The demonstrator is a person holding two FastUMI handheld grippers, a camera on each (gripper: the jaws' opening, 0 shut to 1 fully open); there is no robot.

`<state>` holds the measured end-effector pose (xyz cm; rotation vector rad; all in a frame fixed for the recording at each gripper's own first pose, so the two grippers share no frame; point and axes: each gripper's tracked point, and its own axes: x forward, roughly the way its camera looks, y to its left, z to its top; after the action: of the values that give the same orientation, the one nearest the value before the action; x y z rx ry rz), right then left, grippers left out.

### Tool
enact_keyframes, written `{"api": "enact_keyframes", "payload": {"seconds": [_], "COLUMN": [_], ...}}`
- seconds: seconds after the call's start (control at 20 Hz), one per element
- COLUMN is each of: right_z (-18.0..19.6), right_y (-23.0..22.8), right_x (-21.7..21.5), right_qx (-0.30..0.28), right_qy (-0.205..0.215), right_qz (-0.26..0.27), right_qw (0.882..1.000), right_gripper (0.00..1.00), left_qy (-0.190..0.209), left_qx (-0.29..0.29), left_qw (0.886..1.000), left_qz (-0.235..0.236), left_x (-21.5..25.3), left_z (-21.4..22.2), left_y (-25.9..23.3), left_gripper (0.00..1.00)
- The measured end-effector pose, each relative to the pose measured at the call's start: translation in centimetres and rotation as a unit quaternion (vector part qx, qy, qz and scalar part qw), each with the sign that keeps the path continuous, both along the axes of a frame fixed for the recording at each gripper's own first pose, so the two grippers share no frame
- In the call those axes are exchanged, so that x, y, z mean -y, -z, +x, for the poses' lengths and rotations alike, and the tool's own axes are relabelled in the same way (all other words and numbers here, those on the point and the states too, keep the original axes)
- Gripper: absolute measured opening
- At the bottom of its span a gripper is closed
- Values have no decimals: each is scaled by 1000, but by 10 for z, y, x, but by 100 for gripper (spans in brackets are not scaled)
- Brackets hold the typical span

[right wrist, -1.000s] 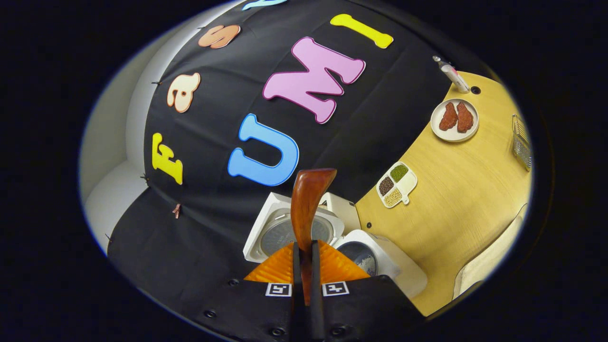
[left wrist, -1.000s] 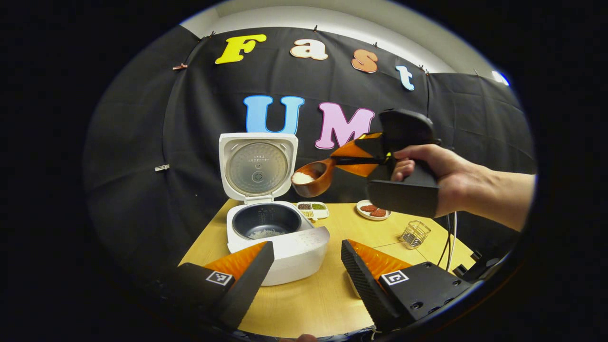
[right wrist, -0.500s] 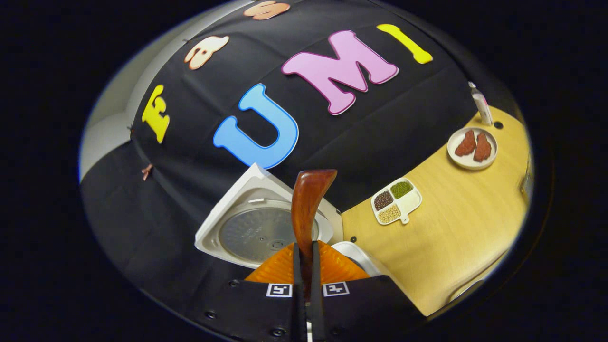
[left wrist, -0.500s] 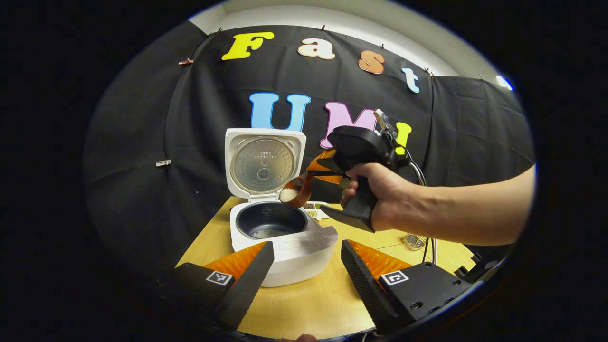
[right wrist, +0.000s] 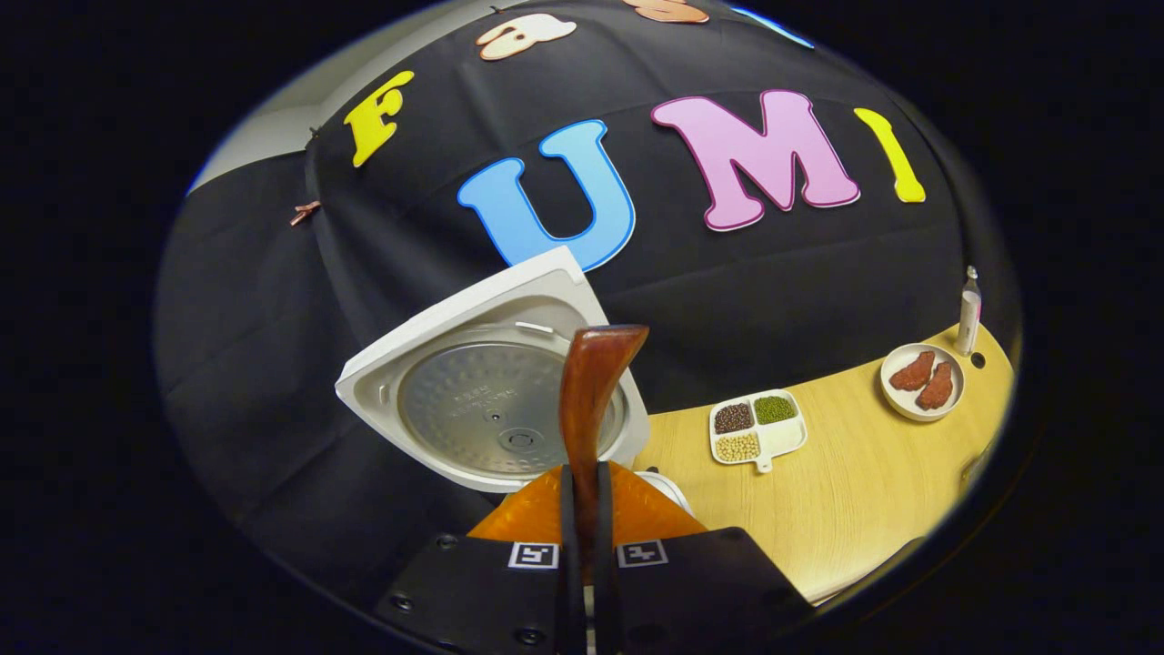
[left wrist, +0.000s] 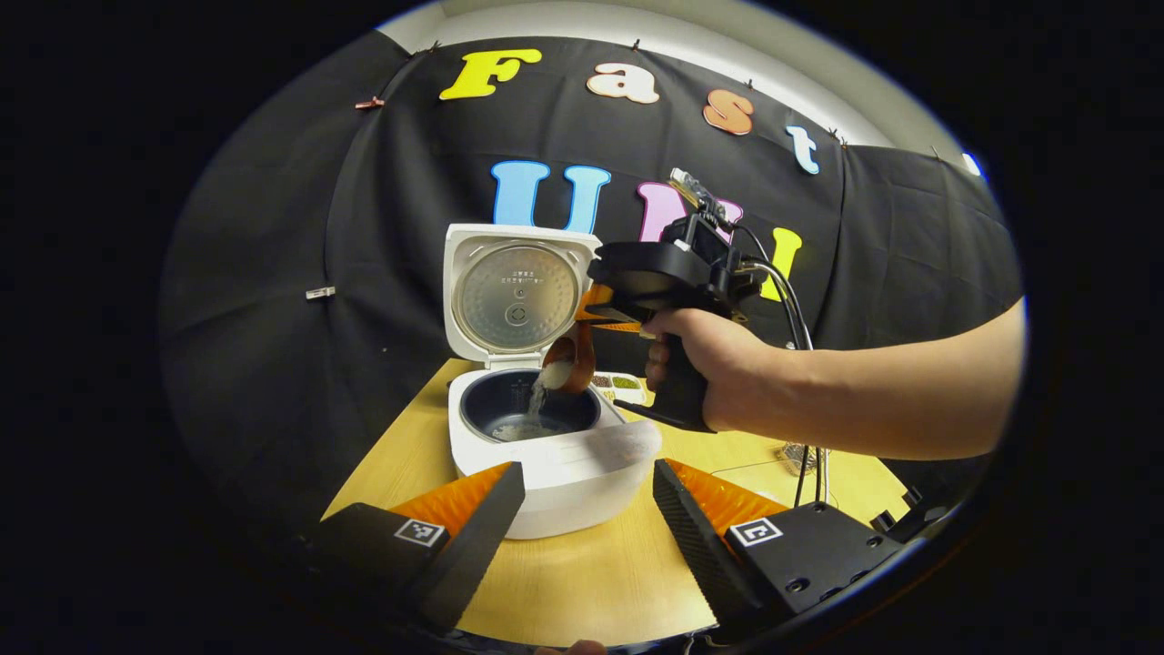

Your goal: Close the left gripper, press the button to open the rice cooker; take a wooden spoon from the chopstick holder with the right hand, scoop a spoonful of rice and pour it into the rice cooker, then put the wooden spoon back into the chopstick holder.

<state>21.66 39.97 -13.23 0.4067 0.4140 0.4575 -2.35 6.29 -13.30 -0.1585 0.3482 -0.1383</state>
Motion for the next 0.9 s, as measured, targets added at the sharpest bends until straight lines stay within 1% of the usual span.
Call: {"api": "enact_keyframes", "payload": {"seconds": [0.3,0.5,0.7,0.8,0.9], "right_z": [-2,-9,-22,-27,-36], "right_y": [3,-1,-11,-14,-14], "right_x": [-11,-21,-34,-45,-52], "right_qx": [29,65,120,148,174], "right_qy": [-23,-53,-92,-111,-135], "right_qz": [-54,-101,-155,-184,-213], "right_qw": [998,991,976,965,952], "right_gripper": [8,8,8,9,9], "left_qy": [-1,-1,-1,-3,-5], "left_qx": [0,-2,-2,-4,-5], "left_qw": [1000,1000,1000,1000,1000], "left_qz": [-1,-5,-7,-10,-13], "left_x": [-4,-4,-2,-2,-4], "left_z": [4,4,5,4,4], "left_y": [1,4,8,11,11], "left_gripper": [98,98,98,98,98]}}
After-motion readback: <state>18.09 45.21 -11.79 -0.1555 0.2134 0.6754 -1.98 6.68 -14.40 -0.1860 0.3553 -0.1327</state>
